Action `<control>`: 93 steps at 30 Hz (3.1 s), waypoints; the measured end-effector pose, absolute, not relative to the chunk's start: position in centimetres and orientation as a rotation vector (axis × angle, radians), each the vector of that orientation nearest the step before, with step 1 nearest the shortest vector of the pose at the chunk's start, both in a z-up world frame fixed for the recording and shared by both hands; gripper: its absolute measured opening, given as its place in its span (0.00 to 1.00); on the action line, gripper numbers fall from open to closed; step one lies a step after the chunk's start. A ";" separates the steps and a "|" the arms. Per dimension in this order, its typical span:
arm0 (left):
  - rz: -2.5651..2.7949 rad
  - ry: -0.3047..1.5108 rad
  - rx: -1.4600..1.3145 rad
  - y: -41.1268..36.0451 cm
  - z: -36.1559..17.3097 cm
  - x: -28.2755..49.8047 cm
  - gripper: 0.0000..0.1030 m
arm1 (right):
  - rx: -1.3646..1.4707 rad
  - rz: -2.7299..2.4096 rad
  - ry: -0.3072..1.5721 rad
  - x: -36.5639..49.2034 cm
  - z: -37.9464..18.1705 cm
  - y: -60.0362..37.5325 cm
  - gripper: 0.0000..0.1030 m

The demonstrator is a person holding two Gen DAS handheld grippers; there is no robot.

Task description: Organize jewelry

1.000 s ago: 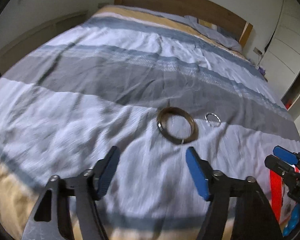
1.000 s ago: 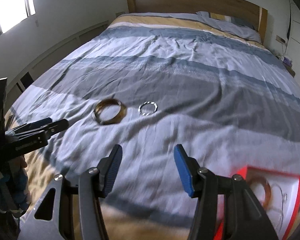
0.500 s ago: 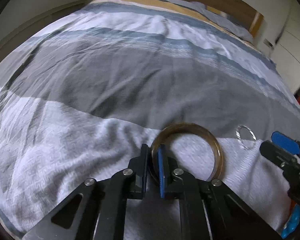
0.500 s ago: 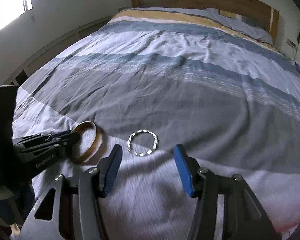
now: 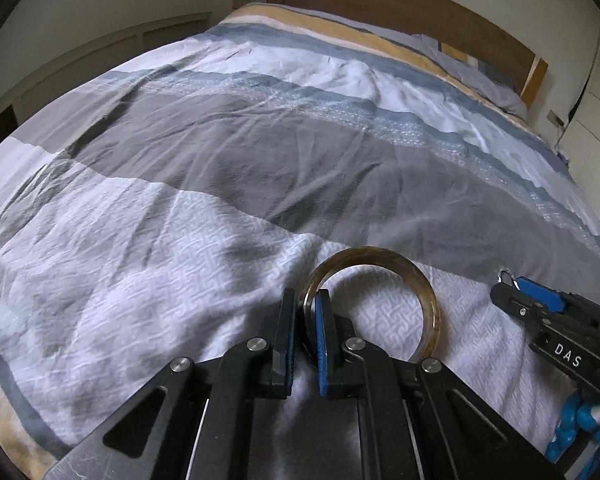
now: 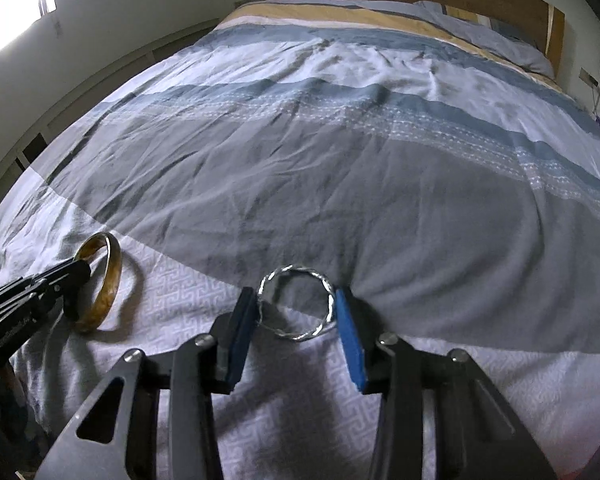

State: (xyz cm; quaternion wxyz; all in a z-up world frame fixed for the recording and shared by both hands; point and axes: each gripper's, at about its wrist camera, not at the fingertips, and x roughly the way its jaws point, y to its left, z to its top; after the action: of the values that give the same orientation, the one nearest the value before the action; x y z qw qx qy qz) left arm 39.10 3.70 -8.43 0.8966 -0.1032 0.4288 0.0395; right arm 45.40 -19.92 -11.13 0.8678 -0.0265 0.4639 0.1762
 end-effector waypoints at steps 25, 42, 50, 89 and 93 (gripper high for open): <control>0.041 0.848 0.118 -0.8 -0.8 20.9 0.08 | 0.100 0.455 0.844 22.7 -0.4 -24.1 0.37; -0.346 0.836 0.159 -22.4 1.8 17.8 0.08 | 0.109 0.150 0.843 17.0 -0.3 -44.6 0.37; -0.428 0.924 0.239 -31.9 -2.8 19.6 0.08 | 0.064 0.121 0.942 18.9 -4.3 -49.6 0.37; -0.390 0.931 0.240 -31.9 -3.2 17.5 0.38 | -0.040 0.162 1.039 16.0 -5.4 -51.0 0.39; -0.348 0.889 0.193 -29.4 -1.2 15.6 0.53 | -0.028 0.139 1.002 14.2 -3.3 -49.9 0.39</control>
State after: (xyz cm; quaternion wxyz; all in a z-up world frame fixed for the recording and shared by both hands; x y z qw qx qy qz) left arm 15.56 -29.41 -1.17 0.8837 0.0927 0.4271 -0.1674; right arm 14.21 -49.85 -3.27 0.8747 -0.0135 0.4800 0.0665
